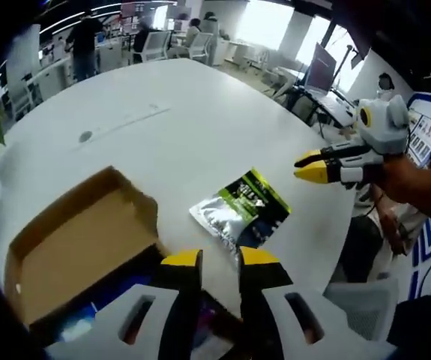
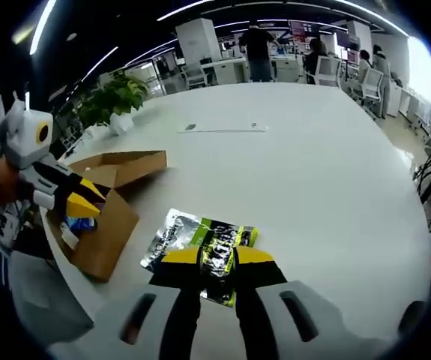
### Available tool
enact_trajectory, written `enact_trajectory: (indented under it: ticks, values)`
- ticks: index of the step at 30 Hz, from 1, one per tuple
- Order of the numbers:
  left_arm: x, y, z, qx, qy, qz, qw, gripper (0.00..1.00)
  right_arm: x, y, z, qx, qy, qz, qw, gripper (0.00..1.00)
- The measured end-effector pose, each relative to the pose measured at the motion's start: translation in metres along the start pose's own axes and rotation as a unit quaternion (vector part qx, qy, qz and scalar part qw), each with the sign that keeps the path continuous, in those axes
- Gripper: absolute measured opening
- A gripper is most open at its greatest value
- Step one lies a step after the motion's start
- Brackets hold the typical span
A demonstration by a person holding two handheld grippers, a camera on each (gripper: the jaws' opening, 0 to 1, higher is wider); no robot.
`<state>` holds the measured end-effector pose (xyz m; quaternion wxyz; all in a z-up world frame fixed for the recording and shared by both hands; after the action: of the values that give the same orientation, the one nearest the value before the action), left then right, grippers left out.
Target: Operate the shoe box by opening the lid, removing the specified soft item, and placing it in the target area until the item is outside and the box remains undamaged.
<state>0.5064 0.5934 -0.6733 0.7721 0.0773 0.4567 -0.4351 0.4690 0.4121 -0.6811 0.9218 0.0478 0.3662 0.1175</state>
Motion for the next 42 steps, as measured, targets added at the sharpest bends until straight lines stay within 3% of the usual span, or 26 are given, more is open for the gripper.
enact_trajectory:
  ticks: [10,18,42]
  values:
    - [-0.044,0.022,-0.015,-0.025,-0.028,0.015,0.9992,0.17,-0.008,0.033,0.015,-0.013,-0.01,0.004,0.9999,0.15]
    - [-0.065,0.04,-0.029,-0.037,-0.038,0.027,0.9982,0.17,-0.006,0.067,0.022,-0.027,-0.011,0.015,0.9995,0.15]
    - [-0.127,0.101,-0.084,-0.088,-0.055,0.065,0.9925,0.17,0.03,0.168,0.04,-0.069,-0.005,0.066,0.9954,0.13]
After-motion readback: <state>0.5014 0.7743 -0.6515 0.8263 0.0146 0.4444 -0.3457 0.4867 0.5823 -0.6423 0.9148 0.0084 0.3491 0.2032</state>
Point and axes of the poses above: the point that each gripper's makers call its tool centre point, and the gripper's own axes: x roughly forward along the fingers, y roughly to its left, z roughly out of its top, the point moved 2 cm from there along -x, roughly backward along the fingers, and after that the axes turned 3 degrees about -x, right-handed, at the moved point
